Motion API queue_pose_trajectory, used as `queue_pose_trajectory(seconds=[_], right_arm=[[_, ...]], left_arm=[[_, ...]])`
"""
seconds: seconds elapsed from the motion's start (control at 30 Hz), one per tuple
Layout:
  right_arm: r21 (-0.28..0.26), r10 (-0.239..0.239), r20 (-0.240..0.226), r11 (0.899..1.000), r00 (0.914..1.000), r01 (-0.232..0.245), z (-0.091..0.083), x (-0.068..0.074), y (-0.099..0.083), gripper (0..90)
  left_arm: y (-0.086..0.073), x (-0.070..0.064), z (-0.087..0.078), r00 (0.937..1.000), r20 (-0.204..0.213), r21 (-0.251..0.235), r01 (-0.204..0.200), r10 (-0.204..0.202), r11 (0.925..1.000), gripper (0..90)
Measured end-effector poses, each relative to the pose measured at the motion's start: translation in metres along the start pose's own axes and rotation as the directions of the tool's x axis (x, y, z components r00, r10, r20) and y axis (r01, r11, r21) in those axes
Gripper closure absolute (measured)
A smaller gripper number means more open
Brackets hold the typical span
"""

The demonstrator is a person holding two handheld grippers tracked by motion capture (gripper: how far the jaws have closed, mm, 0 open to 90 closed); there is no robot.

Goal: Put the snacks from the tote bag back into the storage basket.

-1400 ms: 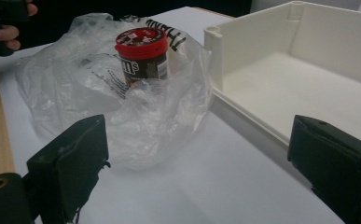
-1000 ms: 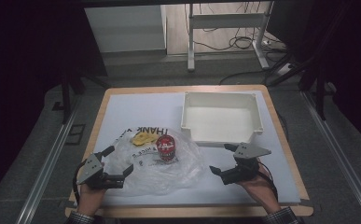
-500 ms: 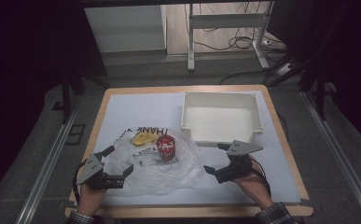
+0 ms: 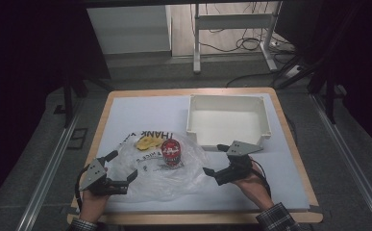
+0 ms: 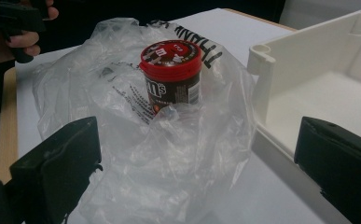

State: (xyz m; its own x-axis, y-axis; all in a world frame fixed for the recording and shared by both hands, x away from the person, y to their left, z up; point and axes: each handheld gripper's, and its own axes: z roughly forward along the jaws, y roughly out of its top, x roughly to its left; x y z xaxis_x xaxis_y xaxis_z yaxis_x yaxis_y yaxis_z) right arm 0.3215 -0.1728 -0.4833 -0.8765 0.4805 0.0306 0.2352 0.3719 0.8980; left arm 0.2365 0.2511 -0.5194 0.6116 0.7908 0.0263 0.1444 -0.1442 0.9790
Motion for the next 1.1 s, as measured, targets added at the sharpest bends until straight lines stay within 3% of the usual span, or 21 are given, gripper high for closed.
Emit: queue_pose_trajectory(seconds=[0.67, 1.1], right_arm=[[-0.057, 0.062, -0.006, 0.996, 0.9981, -0.062, 0.024, -0.002, 0.011, 0.9], [-0.04, 0.022, -0.02, 0.999, 0.9996, -0.023, 0.051, -0.001, 0.019, 1.1]], left_arm=[[0.0, 0.0, 0.0, 1.0, -0.002, 0.001, -0.002, 0.002, 1.0, 0.4], [0.0, 0.0, -0.001, 1.0, -0.004, 0.0, -0.001, 0.001, 1.0, 0.4]])
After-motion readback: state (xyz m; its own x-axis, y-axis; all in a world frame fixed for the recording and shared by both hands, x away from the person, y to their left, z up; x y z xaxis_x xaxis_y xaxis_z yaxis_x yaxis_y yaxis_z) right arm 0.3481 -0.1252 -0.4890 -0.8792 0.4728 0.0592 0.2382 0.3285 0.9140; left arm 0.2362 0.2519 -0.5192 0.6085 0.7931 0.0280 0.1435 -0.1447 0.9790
